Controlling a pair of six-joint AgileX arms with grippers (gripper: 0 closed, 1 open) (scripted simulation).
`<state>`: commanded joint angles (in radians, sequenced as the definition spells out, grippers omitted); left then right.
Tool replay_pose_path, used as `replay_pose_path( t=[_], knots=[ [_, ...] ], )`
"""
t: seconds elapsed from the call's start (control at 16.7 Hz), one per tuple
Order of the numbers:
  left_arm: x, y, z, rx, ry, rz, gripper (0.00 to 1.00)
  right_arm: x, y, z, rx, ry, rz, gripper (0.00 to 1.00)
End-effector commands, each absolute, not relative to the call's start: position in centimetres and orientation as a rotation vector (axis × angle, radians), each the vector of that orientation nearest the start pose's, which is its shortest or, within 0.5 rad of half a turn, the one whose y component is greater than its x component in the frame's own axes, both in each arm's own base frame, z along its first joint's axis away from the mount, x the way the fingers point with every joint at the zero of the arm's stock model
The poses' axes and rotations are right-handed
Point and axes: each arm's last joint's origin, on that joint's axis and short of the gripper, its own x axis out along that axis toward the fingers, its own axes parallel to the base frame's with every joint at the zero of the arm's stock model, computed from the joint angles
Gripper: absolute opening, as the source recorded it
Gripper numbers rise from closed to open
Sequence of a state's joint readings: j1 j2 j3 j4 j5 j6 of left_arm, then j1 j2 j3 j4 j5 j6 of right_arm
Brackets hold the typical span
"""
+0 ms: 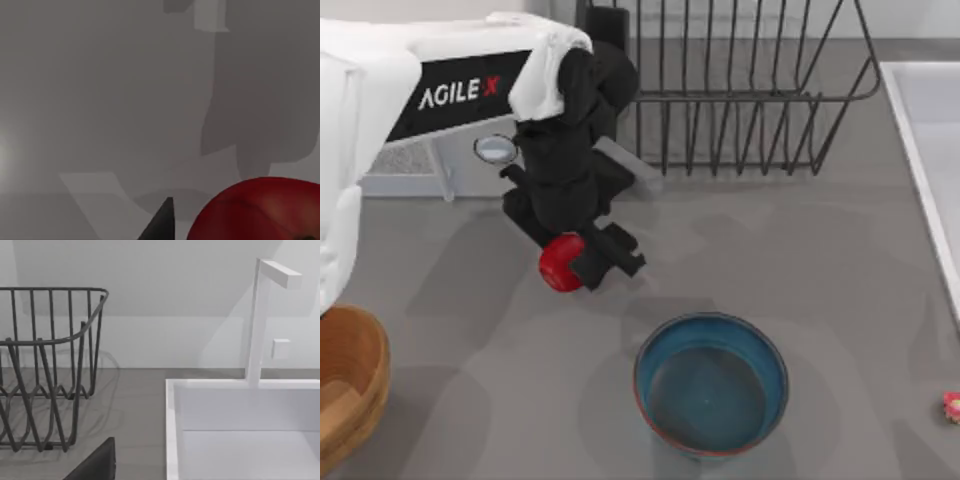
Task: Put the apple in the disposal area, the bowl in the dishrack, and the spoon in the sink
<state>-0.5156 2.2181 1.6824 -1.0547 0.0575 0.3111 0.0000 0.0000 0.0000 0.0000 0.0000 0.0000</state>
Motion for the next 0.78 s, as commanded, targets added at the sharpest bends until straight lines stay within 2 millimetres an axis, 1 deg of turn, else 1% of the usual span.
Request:
replay_pose_path(
  t=[0.24,0.42,0.48,0.72,0.78],
  knots=[
    [36.9,-20.6,18.0,0.603,1.536,-0.682,0.00,10.6,-0.1,16.0,0.000,0.000,0.000,1.00],
    [36.7,-20.4,21.1,0.599,1.517,-0.680,0.00,10.6,-0.1,16.0,0.000,0.000,0.000,1.00],
    [36.7,-20.4,21.5,0.598,1.511,-0.680,0.00,10.6,-0.1,16.0,0.000,0.000,0.000,1.00],
    [36.7,-20.3,21.3,0.598,1.516,-0.676,0.00,10.6,-0.1,16.0,0.000,0.000,0.000,1.00],
    [36.7,-19.9,21.5,0.593,1.525,-0.659,0.00,10.6,-0.1,16.0,0.000,0.000,0.000,1.00]
  ],
)
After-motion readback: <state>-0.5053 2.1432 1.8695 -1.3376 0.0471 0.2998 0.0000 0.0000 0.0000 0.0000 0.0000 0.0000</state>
